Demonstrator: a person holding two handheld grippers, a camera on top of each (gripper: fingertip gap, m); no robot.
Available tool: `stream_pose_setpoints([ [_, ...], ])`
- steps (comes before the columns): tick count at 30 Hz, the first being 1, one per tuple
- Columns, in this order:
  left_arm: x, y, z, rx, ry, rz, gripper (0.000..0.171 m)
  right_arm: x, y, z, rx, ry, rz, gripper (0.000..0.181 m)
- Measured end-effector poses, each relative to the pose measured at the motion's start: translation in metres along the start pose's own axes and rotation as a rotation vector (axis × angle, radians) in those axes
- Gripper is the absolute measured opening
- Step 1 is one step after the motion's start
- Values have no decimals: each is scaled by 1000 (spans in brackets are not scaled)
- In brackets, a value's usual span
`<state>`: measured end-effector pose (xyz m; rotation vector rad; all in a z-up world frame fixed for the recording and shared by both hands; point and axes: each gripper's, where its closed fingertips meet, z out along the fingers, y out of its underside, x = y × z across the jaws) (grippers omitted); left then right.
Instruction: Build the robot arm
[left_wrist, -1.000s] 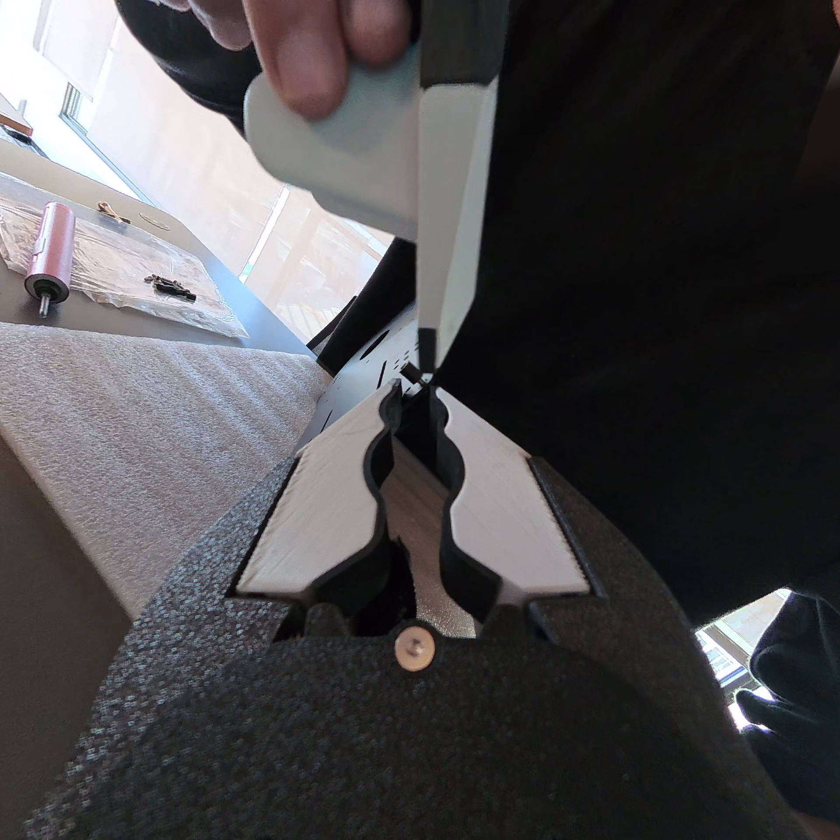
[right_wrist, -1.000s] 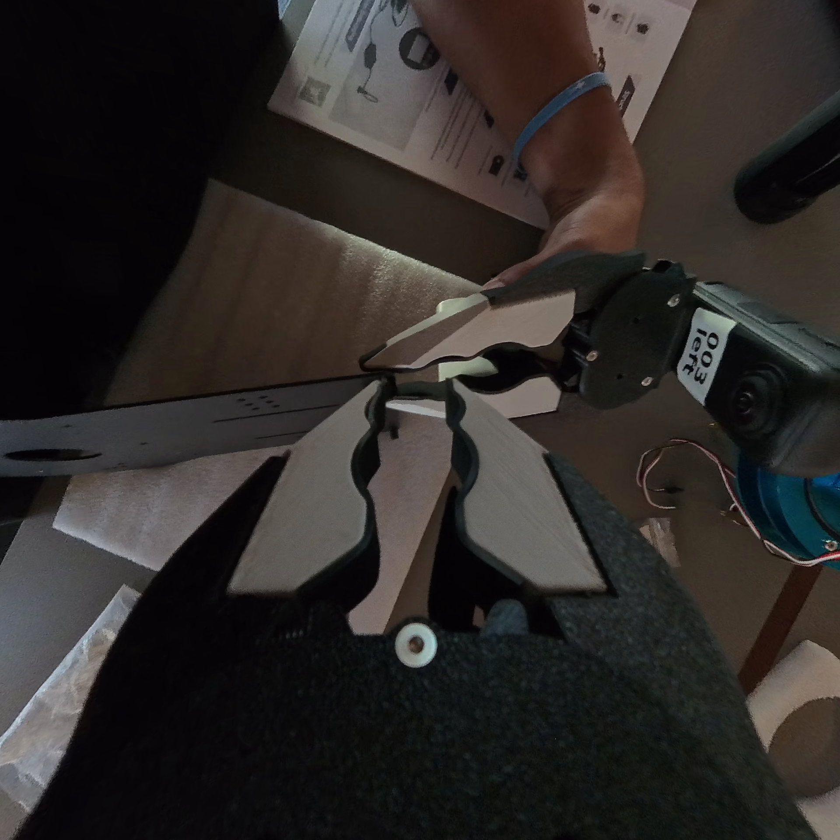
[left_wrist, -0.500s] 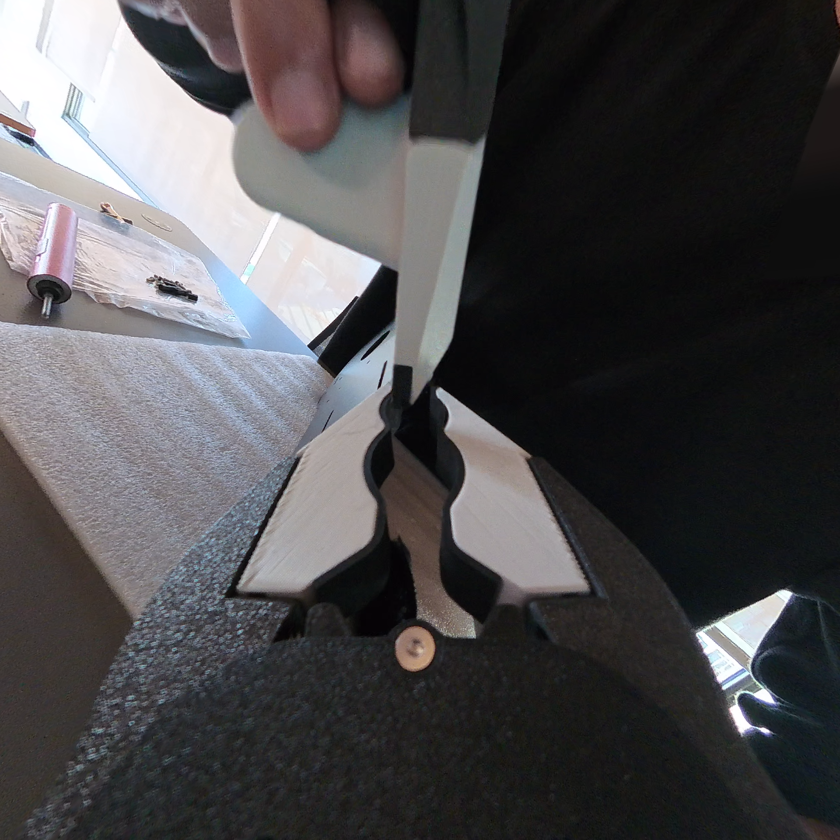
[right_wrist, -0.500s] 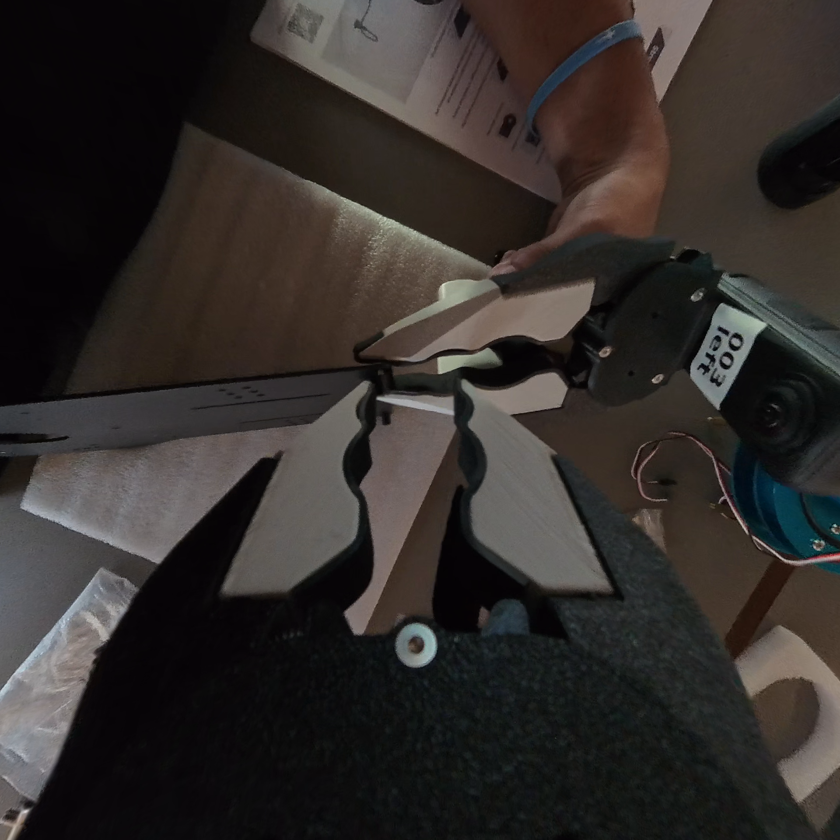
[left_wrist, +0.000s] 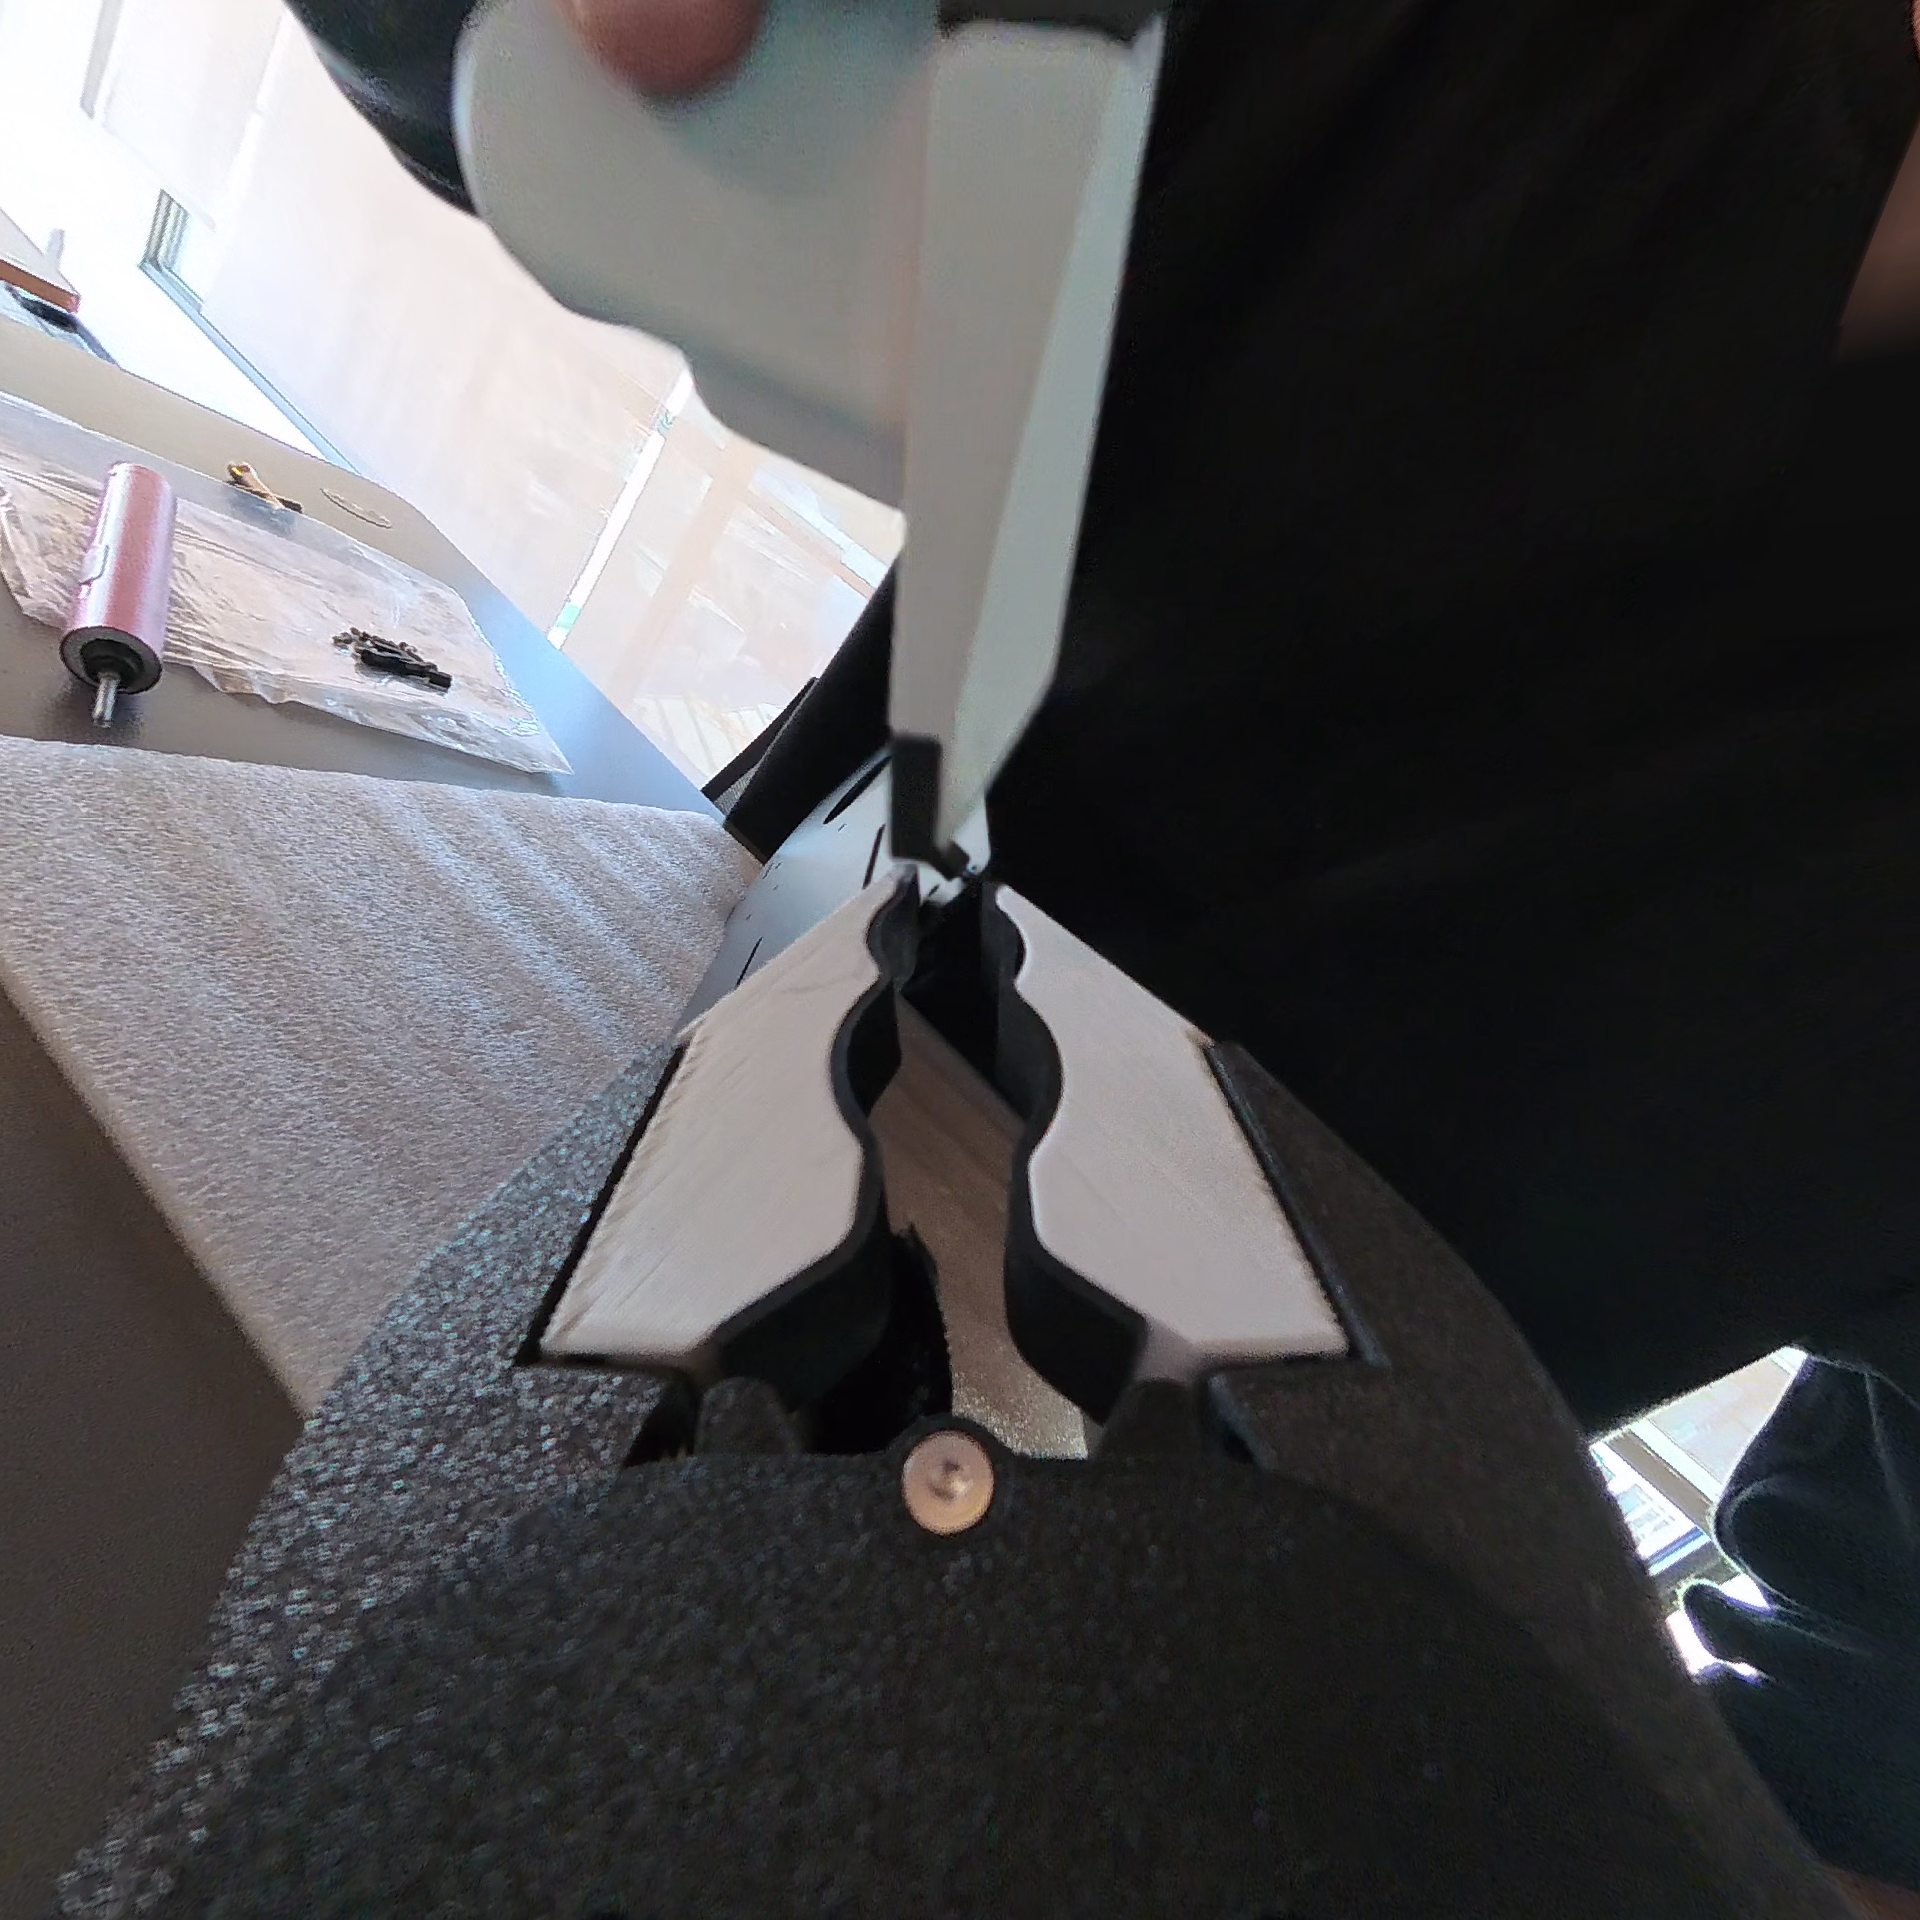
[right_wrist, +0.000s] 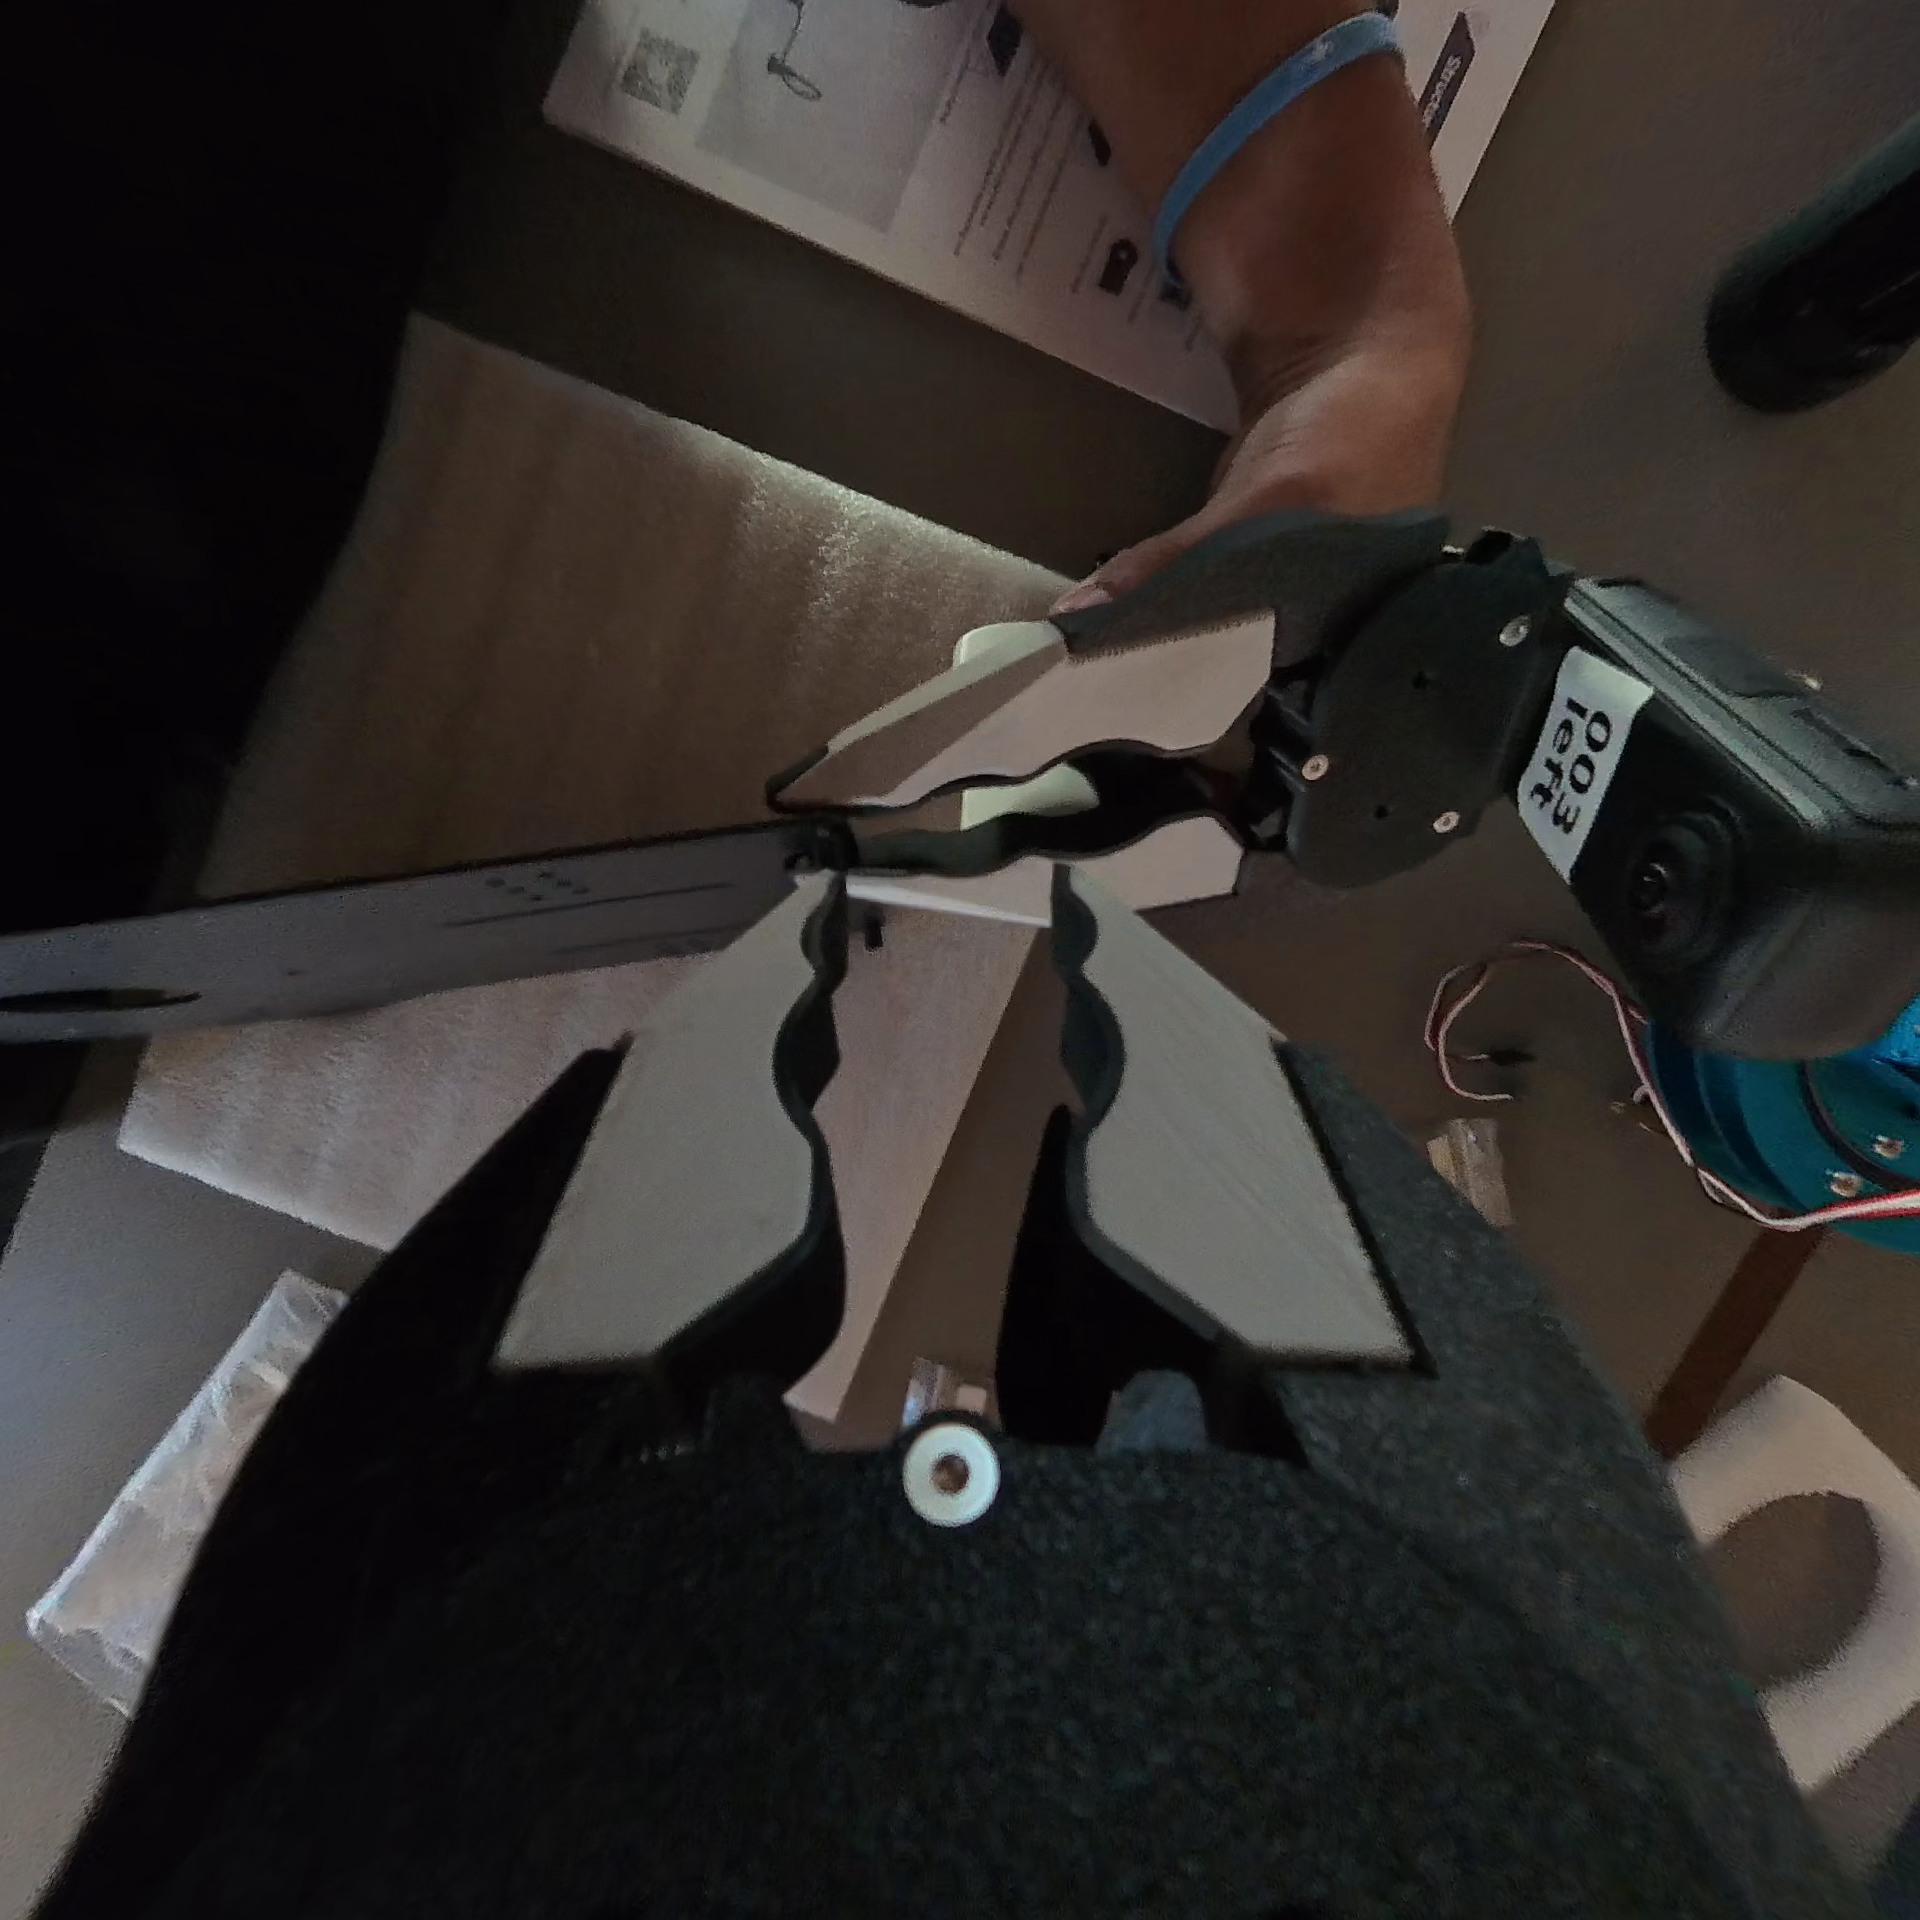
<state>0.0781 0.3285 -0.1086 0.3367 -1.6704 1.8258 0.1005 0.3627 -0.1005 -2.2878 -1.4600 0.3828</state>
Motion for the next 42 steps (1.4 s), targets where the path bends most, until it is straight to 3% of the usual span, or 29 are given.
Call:
stream_pose_setpoints([
  [9, -1, -1, 0, 5, -3, -2, 10, 0, 0, 10, -107, -25, -55, 52],
  [11, -1, -1, 0, 2, -1, -1, 10, 4, -4, -1, -93, -15, -47, 37],
  [13, -1, -1, 0, 3, -1, -1, 10, 3, -5, -9, -94, 5, -71, 38],
  [18, -1, -1, 0, 6, -3, -3, 10, -4, 6, 14, -197, -30, -107, 49],
  [21, -1, -1, 0, 6, -1, -1, 9, 5, 2, 8, -196, -38, -39, 60],
  [22, -1, -1, 0, 8, -1, -4, 9, 8, -1, 1, -182, -31, -24, 48],
  [24, -1, -1, 0, 8, 2, -6, 10, 7, -3, -10, -167, -12, -48, 46],
  [30, -2, -1, 0, 11, 1, -5, 9, -1, 4, 14, -238, -44, -92, 53],
  [32, -2, -2, 0, 13, -1, -6, 9, 7, 3, 11, -245, -43, -47, 66],
  [34, -2, -1, 0, 12, 1, -5, 9, 10, -4, -1, -206, -33, -39, 44],
  [39, -2, -1, 0, 11, 2, -3, 10, -5, 4, 10, -250, -72, -78, 59],
  [42, -1, -1, 0, 10, 4, -4, 9, 5, 3, 15, -241, -51, -54, 65],
])
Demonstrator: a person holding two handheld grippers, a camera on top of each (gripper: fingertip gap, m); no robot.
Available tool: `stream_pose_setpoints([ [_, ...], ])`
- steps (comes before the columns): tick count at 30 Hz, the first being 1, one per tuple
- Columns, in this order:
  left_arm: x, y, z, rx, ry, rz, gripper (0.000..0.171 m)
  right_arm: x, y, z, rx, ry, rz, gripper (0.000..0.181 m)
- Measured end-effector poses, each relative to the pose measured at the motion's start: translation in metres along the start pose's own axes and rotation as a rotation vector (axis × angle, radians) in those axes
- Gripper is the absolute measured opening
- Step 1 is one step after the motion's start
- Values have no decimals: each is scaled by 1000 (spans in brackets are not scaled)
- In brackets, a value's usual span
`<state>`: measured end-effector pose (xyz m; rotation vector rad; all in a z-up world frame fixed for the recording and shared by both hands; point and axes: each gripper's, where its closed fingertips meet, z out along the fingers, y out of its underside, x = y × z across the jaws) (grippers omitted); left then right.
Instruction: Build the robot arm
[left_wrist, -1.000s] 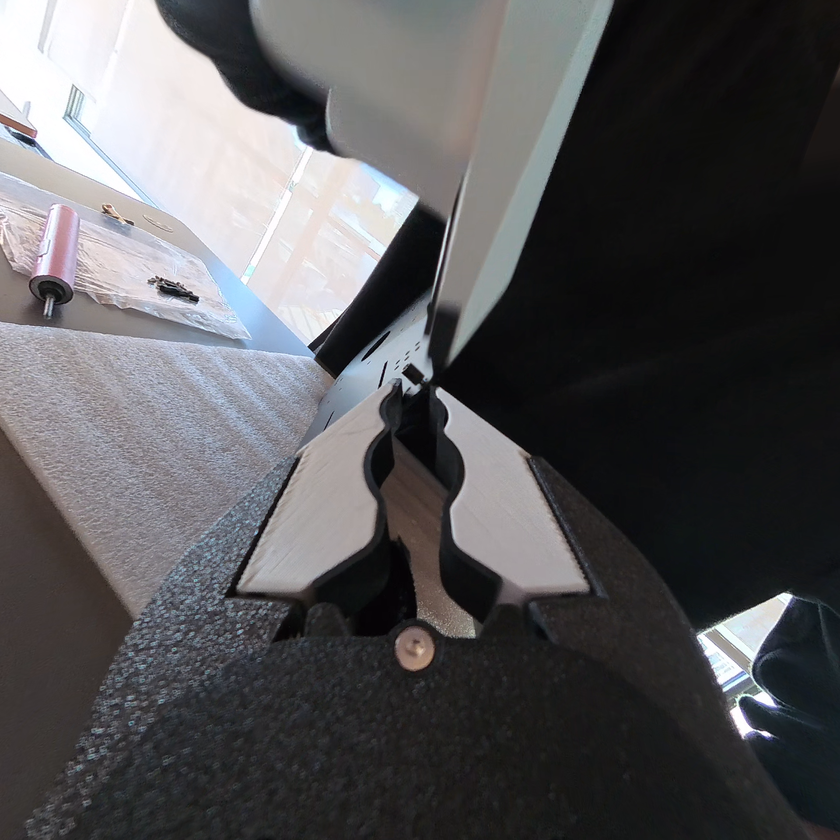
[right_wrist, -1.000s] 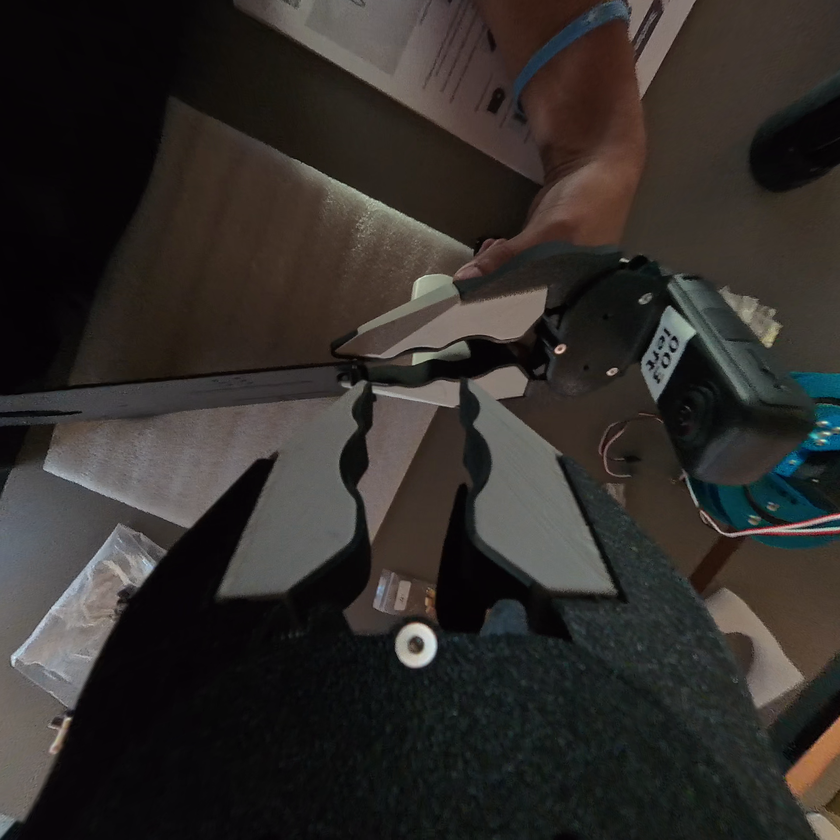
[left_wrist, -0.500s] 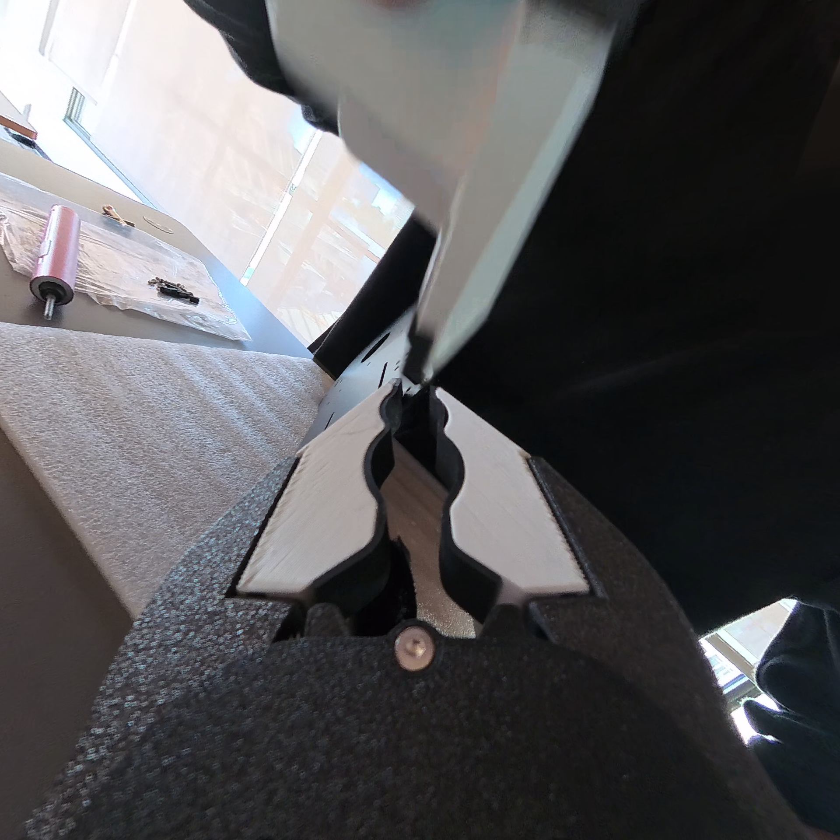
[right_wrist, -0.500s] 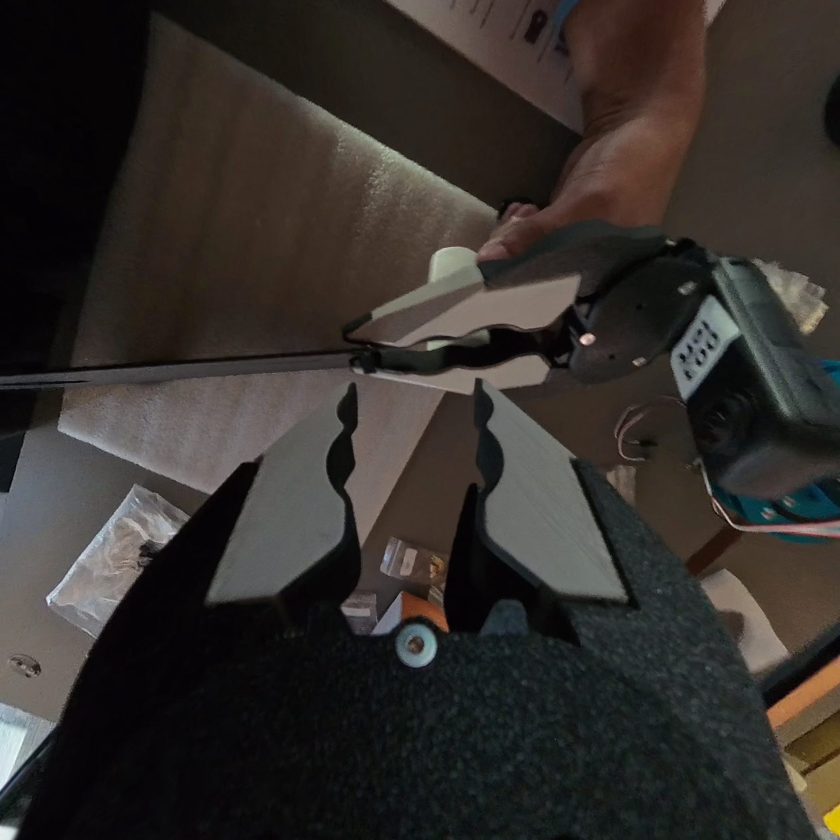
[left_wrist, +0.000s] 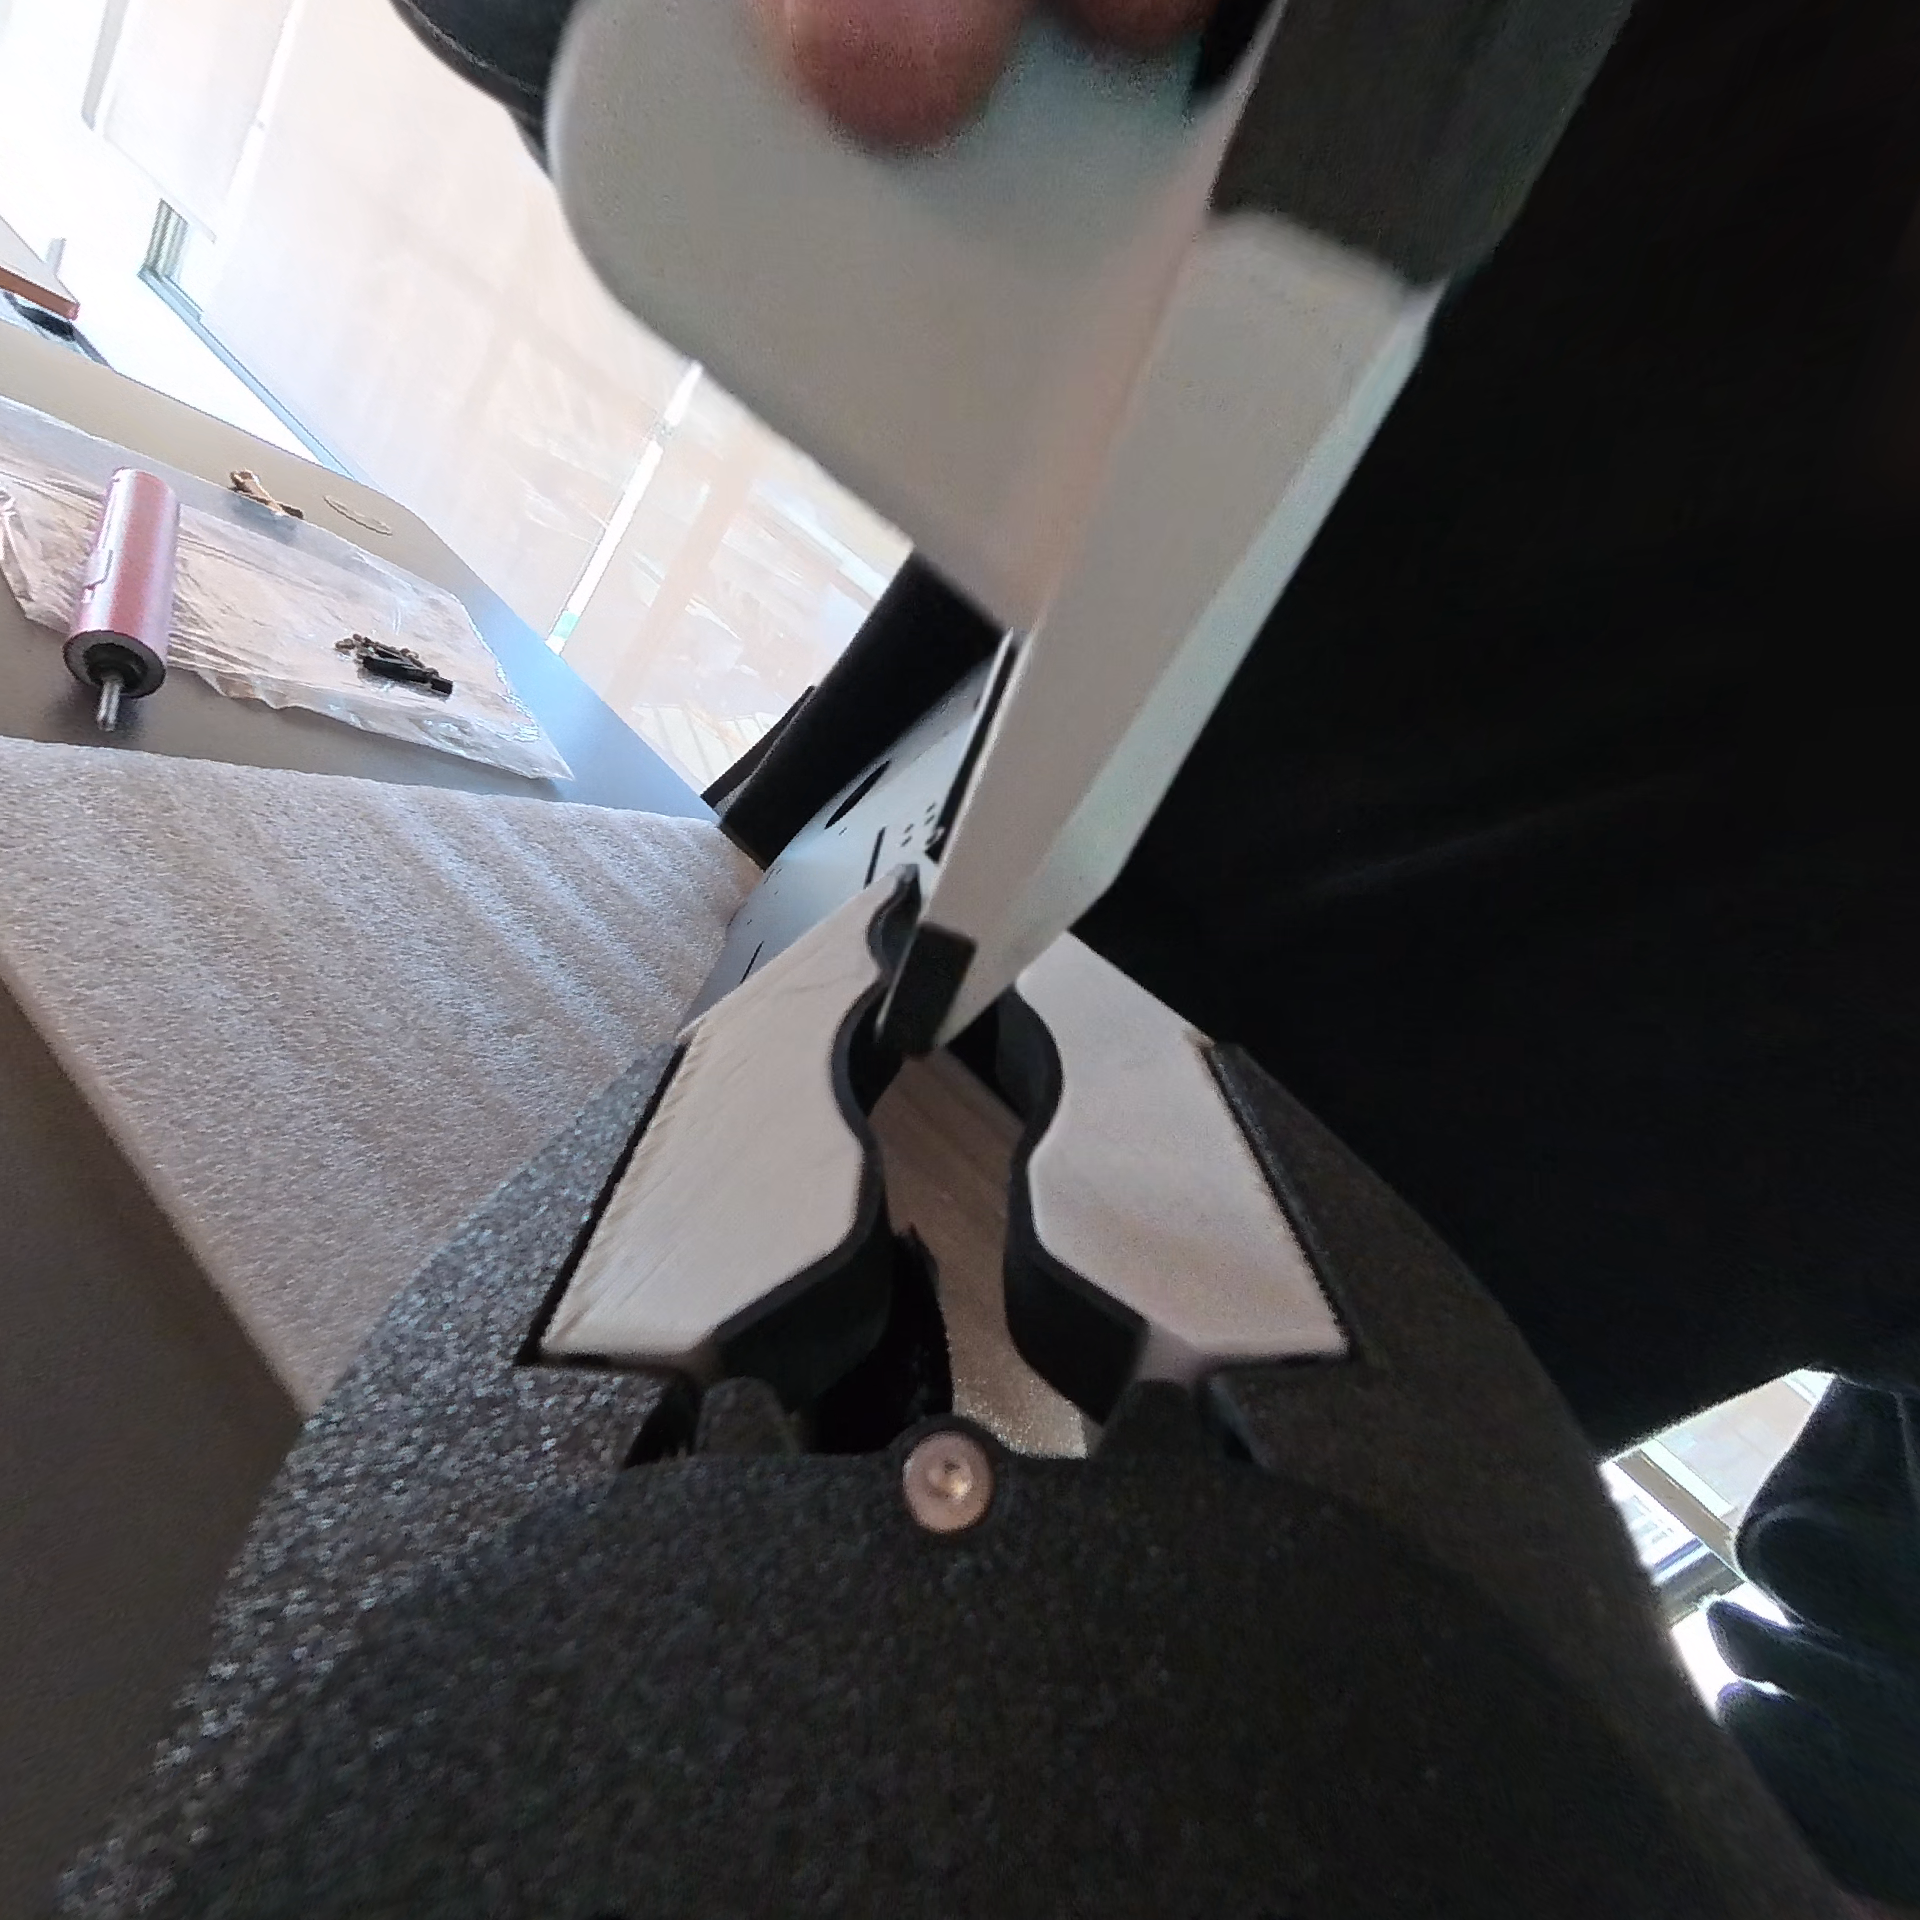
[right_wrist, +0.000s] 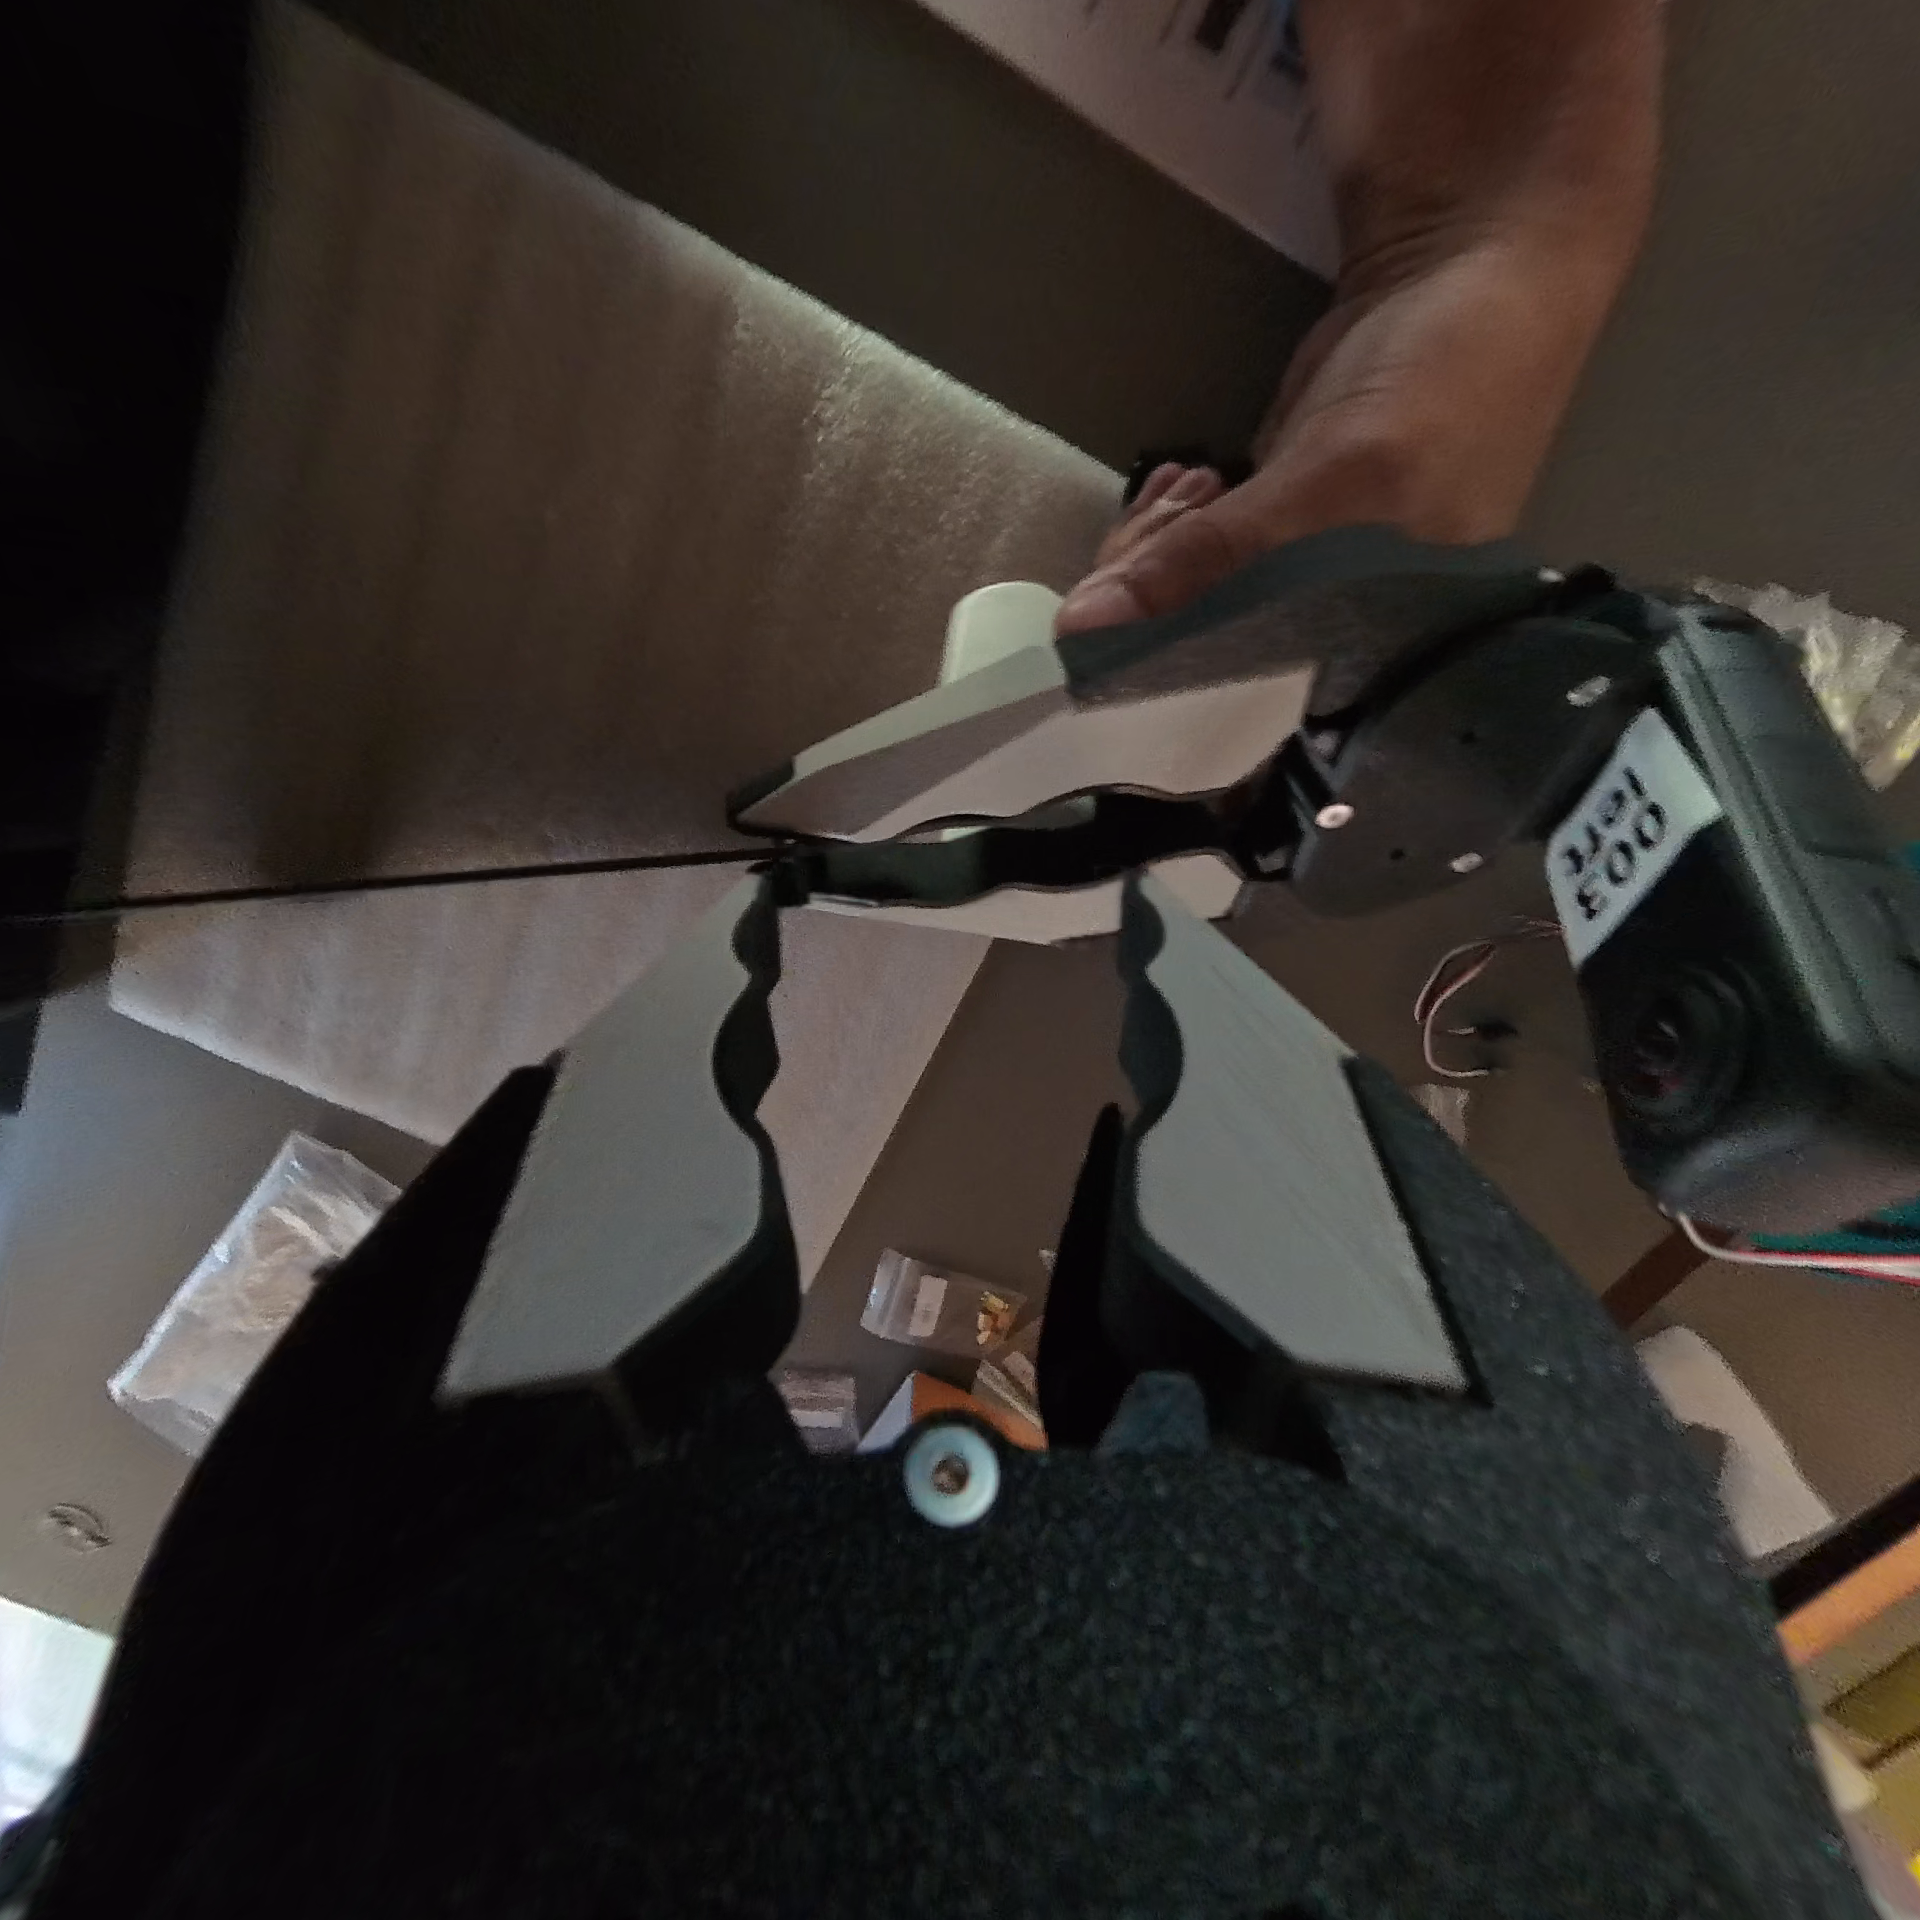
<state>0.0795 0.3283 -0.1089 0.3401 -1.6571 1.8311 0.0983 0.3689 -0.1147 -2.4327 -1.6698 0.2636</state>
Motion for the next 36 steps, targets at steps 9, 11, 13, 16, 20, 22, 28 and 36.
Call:
stream_pose_setpoints([
  [9, -1, -1, 0, 4, -2, -2, 9, -5, 1, -3, -6, -13, -17, 55],
  [11, -1, -1, 0, 5, -2, -4, 9, 2, 2, -1, -20, 1, 10, 67],
  [13, -1, -1, 0, 7, -4, -4, 9, 7, 0, -10, 3, 4, 50, 51],
  [16, -1, -1, 0, 6, -3, -3, 10, 7, -1, -22, 25, 57, -2, 53],
  [20, -1, -1, 0, 6, -3, -3, 10, -5, 6, -1, -36, -8, 5, 61],
  [22, -1, -1, 0, 3, 0, -2, 9, 1, 5, 1, -34, 5, 16, 67],
  [28, -1, -1, 0, 5, -4, -2, 9, 1, 3, -21, 3, 16, 39, 57],
  [36, -1, -1, 0, 6, -5, -1, 9, 13, -3, -14, 29, 25, 101, 44],
])
